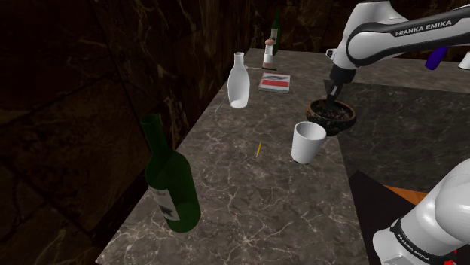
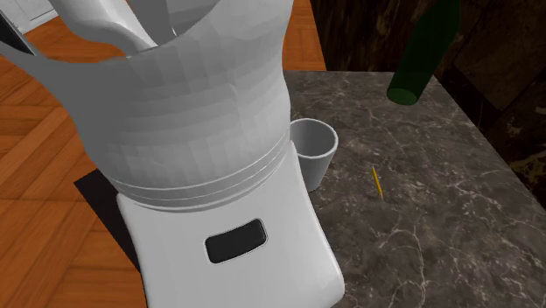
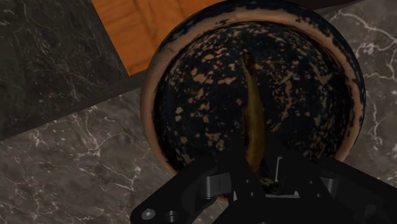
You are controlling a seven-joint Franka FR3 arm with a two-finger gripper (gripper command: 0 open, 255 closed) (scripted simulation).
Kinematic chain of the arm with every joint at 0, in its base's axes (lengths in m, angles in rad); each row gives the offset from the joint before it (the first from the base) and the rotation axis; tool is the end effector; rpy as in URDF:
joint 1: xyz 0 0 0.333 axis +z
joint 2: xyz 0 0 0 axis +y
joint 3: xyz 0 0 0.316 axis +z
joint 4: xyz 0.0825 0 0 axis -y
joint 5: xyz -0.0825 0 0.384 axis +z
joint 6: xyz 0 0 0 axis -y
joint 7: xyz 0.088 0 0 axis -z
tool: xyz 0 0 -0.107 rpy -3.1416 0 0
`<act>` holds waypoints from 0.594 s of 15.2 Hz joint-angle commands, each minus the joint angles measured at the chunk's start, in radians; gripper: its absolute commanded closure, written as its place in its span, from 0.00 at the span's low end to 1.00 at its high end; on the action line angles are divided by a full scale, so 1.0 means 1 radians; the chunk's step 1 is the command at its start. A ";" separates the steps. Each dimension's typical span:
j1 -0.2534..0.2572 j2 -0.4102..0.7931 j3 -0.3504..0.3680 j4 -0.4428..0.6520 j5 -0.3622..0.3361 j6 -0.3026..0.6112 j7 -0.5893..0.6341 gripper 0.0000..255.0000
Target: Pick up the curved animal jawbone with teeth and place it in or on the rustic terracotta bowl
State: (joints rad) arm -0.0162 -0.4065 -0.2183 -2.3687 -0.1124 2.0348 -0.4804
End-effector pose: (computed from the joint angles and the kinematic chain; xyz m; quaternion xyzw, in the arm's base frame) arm 0.4199 -0.1122 0.4808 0.9876 0.1530 0.0281 0.0190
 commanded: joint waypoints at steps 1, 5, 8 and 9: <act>0.000 0.003 -0.001 -0.006 0.000 0.009 -0.001 1.00; 0.000 0.003 -0.001 -0.005 0.000 0.009 -0.001 1.00; 0.000 0.002 -0.001 -0.005 0.000 0.008 -0.001 0.00; 0.000 0.002 -0.001 -0.005 0.000 0.008 -0.001 0.00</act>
State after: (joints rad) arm -0.0164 -0.4041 -0.2194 -2.3742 -0.1127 2.0432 -0.4810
